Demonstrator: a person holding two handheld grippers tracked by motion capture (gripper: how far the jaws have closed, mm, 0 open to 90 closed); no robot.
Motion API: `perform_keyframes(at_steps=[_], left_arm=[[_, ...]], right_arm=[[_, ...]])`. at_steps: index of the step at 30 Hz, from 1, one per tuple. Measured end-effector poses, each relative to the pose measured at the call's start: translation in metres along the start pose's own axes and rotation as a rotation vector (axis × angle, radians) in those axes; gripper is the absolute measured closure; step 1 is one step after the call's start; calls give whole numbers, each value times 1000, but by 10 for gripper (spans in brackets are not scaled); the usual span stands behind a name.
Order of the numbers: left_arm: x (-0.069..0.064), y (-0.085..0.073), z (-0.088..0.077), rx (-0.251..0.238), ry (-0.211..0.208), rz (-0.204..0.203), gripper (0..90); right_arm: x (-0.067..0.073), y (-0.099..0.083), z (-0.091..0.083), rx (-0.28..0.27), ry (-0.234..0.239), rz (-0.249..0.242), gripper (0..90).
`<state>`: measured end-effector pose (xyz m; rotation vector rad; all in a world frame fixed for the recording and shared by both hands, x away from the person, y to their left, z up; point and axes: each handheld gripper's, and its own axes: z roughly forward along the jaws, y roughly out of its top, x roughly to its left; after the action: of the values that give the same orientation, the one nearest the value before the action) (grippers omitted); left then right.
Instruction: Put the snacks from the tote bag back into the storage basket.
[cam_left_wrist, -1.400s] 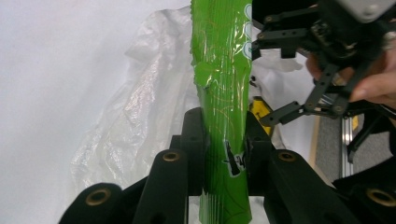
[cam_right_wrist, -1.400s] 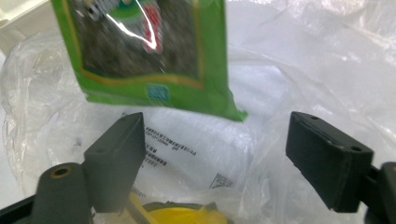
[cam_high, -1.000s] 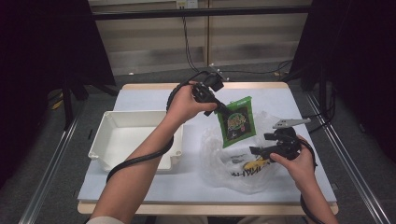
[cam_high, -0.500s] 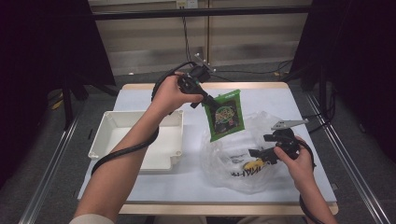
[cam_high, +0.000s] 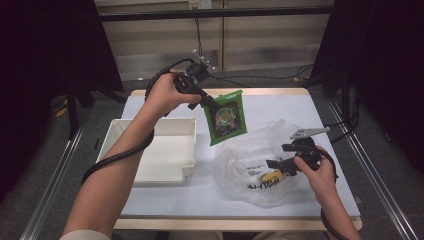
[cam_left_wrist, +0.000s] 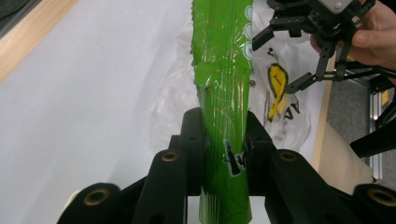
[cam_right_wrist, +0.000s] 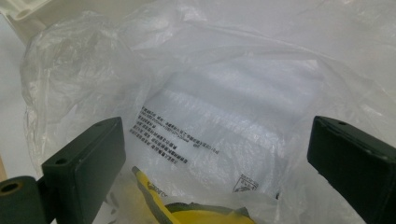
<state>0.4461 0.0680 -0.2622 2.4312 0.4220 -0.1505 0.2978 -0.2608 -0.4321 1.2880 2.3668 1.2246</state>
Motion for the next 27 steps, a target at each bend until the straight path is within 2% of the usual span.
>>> perform_keyframes(at_steps=[1,6,7,8,10,13,15,16,17,18,20,21,26,27], left_arm=[[3,0,-4,28,3,22,750],[10,-9,-15,24,20,-2,747],[13,-11,-18,36,14,13,747],[14,-14,-20,23,21,0,747],[17,-18,-25,24,20,13,747],[23,-28,-36,49,44,30,745],[26,-31,-41,49,49,31,744],[28,-35,-43,41,61,18,744],[33,-41,-51,57,70,22,744],[33,-41,-51,57,70,22,744],[38,-50,-58,42,80,12,744],[42,-52,-62,76,89,47,744],[49,-67,-66,87,113,19,744],[54,-75,-68,94,119,19,745]], right_arm=[[0,0,0,1,0,-1,43],[-1,0,-1,-1,3,-2,43],[-1,0,-1,-2,3,-2,43],[-1,0,-1,-1,4,-2,43],[0,0,0,2,6,-4,43],[0,-1,1,11,4,-1,43],[-1,-2,1,10,3,3,44],[-1,-2,1,10,3,3,44],[-1,-2,1,14,3,1,44],[-1,-2,1,14,3,1,44],[-2,-2,1,13,2,1,46],[-2,-2,1,13,3,1,46],[-2,-4,1,16,4,1,46],[-2,-4,1,15,7,2,46]])
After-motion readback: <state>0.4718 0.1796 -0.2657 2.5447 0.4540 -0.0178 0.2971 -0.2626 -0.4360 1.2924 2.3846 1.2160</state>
